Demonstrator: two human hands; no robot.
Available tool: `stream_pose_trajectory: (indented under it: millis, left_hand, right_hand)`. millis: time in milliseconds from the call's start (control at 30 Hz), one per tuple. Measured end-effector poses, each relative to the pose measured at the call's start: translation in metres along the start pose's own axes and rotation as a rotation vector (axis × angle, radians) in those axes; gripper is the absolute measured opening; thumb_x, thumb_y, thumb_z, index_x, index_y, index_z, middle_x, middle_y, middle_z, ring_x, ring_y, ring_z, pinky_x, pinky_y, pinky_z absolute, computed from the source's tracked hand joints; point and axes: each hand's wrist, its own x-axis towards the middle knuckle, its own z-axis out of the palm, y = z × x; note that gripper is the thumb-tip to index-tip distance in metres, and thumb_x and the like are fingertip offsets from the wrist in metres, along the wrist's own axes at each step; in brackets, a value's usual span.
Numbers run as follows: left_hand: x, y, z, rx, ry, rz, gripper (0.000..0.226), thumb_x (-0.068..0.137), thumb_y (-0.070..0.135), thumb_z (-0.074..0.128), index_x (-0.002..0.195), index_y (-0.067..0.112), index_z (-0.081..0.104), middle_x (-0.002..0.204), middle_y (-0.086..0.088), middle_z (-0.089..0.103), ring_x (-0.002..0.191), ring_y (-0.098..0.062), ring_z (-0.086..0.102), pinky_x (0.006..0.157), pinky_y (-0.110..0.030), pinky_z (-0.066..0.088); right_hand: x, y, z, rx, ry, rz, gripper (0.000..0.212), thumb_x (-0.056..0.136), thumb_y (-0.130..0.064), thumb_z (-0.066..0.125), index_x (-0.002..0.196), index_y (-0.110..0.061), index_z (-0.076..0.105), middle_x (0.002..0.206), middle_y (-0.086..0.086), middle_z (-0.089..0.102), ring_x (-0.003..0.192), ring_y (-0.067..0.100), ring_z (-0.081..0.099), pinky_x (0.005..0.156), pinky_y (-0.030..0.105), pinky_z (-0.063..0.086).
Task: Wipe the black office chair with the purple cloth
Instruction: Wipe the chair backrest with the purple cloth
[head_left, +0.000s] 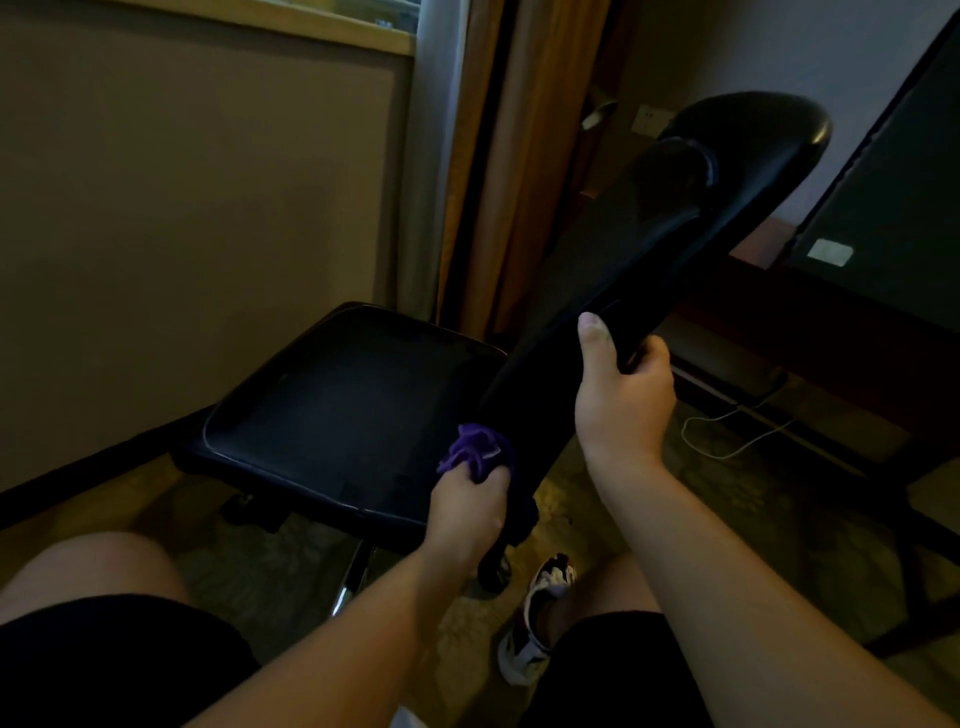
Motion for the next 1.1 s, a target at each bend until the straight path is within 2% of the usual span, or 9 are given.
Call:
stream_pose_trajectory:
  millis: [133, 267, 367, 500, 567, 700, 933, 1033, 1100]
  left_hand:
    - [-0.017, 0.046, 0.003, -0.15, -0.129, 0.137, 0.013, 0.092, 0.022, 0.06, 0.088, 0.018, 0.071, 0.061, 0.003, 0.071, 0.049, -0.009, 0.066, 0.043, -0.017, 0.047]
    - [-0.032, 0.097, 0.008, -0.164, -0.233, 0.316, 0.01, 0.09, 0.026, 0.063, 0.086, 0.024, 0.072, 0.072, 0.004, 0.072, 0.062, -0.01, 0.068, 0.051, -0.017, 0.05]
    - [-0.037, 0.111, 0.01, -0.177, -0.255, 0.396, 0.008, 0.089, 0.022, 0.064, 0.085, 0.023, 0.071, 0.073, 0.005, 0.07, 0.063, -0.007, 0.066, 0.053, -0.014, 0.049]
    - [-0.035, 0.088, 0.006, -0.115, -0.254, 0.423, 0.01, 0.089, 0.023, 0.064, 0.094, 0.027, 0.072, 0.087, -0.002, 0.074, 0.079, -0.019, 0.071, 0.066, -0.032, 0.059]
    - [-0.028, 0.07, 0.002, -0.11, -0.23, 0.386, 0.011, 0.089, 0.024, 0.065, 0.096, 0.027, 0.073, 0.088, -0.003, 0.075, 0.08, -0.019, 0.073, 0.067, -0.032, 0.062]
    - [-0.01, 0.032, -0.007, -0.072, -0.151, 0.218, 0.008, 0.091, 0.017, 0.065, 0.091, 0.018, 0.073, 0.076, 0.002, 0.075, 0.065, -0.008, 0.072, 0.053, -0.015, 0.052]
    - [0.006, -0.012, -0.022, 0.037, -0.139, -0.114, 0.012, 0.091, 0.024, 0.066, 0.095, 0.015, 0.072, 0.08, -0.004, 0.077, 0.07, -0.016, 0.075, 0.06, -0.026, 0.06]
    - [0.006, -0.007, -0.022, 0.02, -0.143, -0.141, 0.013, 0.089, 0.024, 0.067, 0.095, 0.014, 0.072, 0.079, -0.005, 0.077, 0.067, -0.015, 0.075, 0.051, -0.021, 0.055]
    - [0.003, 0.005, -0.02, -0.057, -0.178, -0.108, 0.013, 0.088, 0.022, 0.068, 0.096, 0.013, 0.073, 0.08, -0.007, 0.077, 0.069, -0.018, 0.075, 0.051, -0.019, 0.054]
  right_hand:
    - [0.0, 0.003, 0.0, -0.007, 0.0, -0.003, 0.021, 0.091, -0.05, 0.069, 0.09, -0.033, 0.057, 0.089, -0.002, 0.07, 0.075, 0.005, 0.069, 0.062, 0.02, 0.054]
    - [0.003, 0.004, 0.002, -0.015, 0.012, 0.009, 0.023, 0.088, -0.053, 0.07, 0.088, -0.035, 0.056, 0.09, -0.006, 0.07, 0.078, 0.0, 0.068, 0.066, 0.022, 0.054]
    - [0.004, 0.004, 0.002, 0.004, 0.013, 0.03, 0.029, 0.082, -0.061, 0.069, 0.086, -0.036, 0.057, 0.088, -0.009, 0.069, 0.076, -0.005, 0.066, 0.065, 0.02, 0.051]
    - [0.002, 0.009, 0.002, -0.006, 0.022, 0.007, 0.03, 0.082, -0.065, 0.068, 0.088, -0.037, 0.057, 0.088, -0.008, 0.071, 0.079, 0.0, 0.069, 0.064, 0.023, 0.055]
    - [0.002, 0.01, 0.002, -0.002, 0.018, 0.004, 0.03, 0.083, -0.063, 0.069, 0.09, -0.036, 0.058, 0.089, -0.005, 0.072, 0.078, 0.004, 0.07, 0.066, 0.025, 0.057]
    - [0.003, 0.01, 0.002, 0.0, 0.013, 0.003, 0.032, 0.082, -0.063, 0.069, 0.089, -0.034, 0.059, 0.087, -0.003, 0.072, 0.075, 0.006, 0.07, 0.064, 0.026, 0.057]
    - [0.003, 0.008, 0.0, -0.009, -0.009, 0.0, 0.027, 0.087, -0.055, 0.07, 0.091, -0.031, 0.059, 0.089, -0.003, 0.071, 0.076, 0.006, 0.07, 0.066, 0.026, 0.056]
    - [0.004, 0.007, 0.0, -0.009, -0.016, 0.005, 0.024, 0.088, -0.052, 0.07, 0.09, -0.03, 0.059, 0.09, -0.003, 0.071, 0.077, 0.006, 0.07, 0.068, 0.028, 0.057]
    - [0.004, 0.007, 0.0, -0.012, -0.023, 0.008, 0.024, 0.089, -0.051, 0.071, 0.092, -0.03, 0.06, 0.091, -0.002, 0.072, 0.078, 0.006, 0.07, 0.069, 0.03, 0.058]
